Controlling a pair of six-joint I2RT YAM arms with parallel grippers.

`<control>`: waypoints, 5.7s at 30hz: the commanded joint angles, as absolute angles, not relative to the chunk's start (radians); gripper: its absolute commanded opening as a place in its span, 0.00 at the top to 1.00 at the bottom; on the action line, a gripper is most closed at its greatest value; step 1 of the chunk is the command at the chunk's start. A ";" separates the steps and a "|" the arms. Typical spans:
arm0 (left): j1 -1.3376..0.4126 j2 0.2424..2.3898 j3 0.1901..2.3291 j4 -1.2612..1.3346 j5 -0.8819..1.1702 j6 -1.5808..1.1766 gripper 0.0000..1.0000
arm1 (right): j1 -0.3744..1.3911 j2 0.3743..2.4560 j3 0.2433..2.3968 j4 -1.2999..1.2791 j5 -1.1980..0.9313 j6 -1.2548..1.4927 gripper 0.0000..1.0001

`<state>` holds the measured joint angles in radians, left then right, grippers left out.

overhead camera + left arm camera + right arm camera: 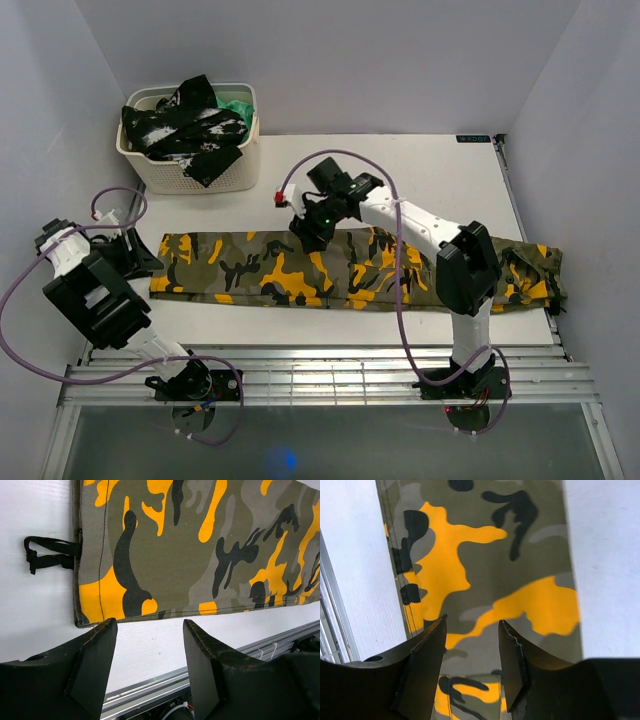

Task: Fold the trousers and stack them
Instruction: Fold the trousers

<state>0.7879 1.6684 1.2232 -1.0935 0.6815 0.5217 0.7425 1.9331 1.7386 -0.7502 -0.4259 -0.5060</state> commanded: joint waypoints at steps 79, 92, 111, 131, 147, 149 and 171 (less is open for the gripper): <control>0.788 1.652 1.265 -1.011 0.578 0.443 1.00 | 1.075 2.109 1.836 -0.661 -0.198 -0.525 0.92; 0.787 1.658 1.218 -1.014 0.563 0.445 1.00 | 1.075 2.183 1.733 -0.678 -0.393 -0.494 0.92; 0.814 1.580 1.100 -0.879 0.565 0.482 0.48 | 0.652 1.901 1.681 -0.856 -0.503 -0.492 0.14; 0.715 1.770 1.068 -0.787 0.586 0.356 0.33 | -0.129 1.746 1.273 -0.865 -0.157 -0.747 0.39; 0.802 1.896 1.336 -0.718 0.255 0.328 1.00 | -0.034 1.851 1.176 -0.703 -0.198 -0.654 0.38; 0.802 1.878 1.336 -0.718 0.250 0.341 1.00 | -0.026 1.842 1.222 -0.745 -0.263 -0.632 0.33; 0.801 1.873 1.417 -0.787 0.279 0.383 1.00 | -0.335 1.718 1.381 -0.890 -0.496 -0.684 0.60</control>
<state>0.7883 1.9175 1.3582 -0.8066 0.2489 0.3603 -0.3527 1.7195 1.4029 -0.9173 -0.4480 -0.7063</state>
